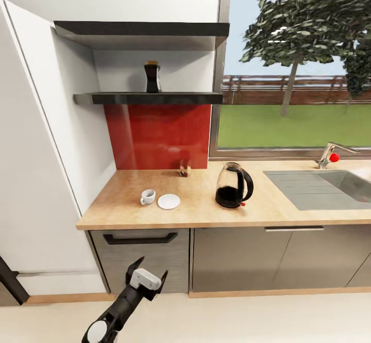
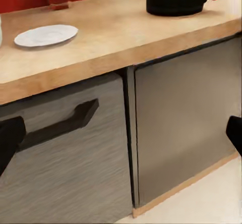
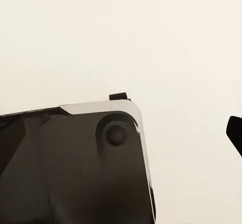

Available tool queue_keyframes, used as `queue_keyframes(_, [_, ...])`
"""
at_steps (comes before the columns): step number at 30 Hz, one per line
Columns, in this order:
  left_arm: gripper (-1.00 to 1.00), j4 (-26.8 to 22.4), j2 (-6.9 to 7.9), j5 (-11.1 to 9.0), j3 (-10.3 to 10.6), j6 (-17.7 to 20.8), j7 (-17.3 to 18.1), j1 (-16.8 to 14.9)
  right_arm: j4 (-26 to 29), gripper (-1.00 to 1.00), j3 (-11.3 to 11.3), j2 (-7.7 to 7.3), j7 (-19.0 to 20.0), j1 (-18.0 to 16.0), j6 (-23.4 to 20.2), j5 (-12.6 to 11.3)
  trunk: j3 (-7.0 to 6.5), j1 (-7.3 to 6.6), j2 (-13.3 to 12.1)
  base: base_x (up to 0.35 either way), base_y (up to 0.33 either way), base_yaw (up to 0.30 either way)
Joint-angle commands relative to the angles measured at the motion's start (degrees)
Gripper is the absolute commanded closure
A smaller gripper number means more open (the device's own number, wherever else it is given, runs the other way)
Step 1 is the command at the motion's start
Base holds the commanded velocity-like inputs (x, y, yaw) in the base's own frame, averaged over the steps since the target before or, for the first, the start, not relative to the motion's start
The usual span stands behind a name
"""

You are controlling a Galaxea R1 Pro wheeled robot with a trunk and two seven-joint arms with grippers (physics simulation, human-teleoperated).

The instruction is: Set up a coffee station on the kitchen countertop: keep the coffee maker on the countertop, move the bottle of coffee from the kitchen shelf to the counter next to the coffee maker, place a paper coffee filter on top of the coffee maker, put the saucer next to the coffee maker with the coffee cup on the saucer, and place the electric kettle next to the coffee maker.

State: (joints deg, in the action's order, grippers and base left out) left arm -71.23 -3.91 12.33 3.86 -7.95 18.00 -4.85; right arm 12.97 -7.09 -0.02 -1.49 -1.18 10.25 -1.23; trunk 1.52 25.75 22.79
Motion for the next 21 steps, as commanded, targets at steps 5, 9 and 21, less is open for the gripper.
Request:
queue_keyframes(5, [-1.0, -6.25, -2.16, 0.32, 2.4, -0.23, -0.31, -1.39, -0.05, -1.0, -0.12, 0.02, -0.01, -0.05, 0.22, -0.15, 0.14, 0.04, 0.13, 0.0, 0.0, 0.0])
queue_keyframes(9, [-1.0, -9.72, -3.21, 0.11, 2.93, -0.14, -0.39, -3.76, -0.05, -1.0, -0.12, 0.02, -0.01, -0.05, 0.23, -0.17, 0.14, 0.04, 0.13, 0.0, 0.0, 0.0])
queue_keyframes(21, [-1.0, -12.61, -6.09, -9.42, 7.54, 2.39, -7.54, -24.1, -0.05, -1.0, -0.12, -0.04, -0.01, -0.05, 0.21, -0.18, 0.14, 0.04, 0.13, 0.0, 0.0, 0.0])
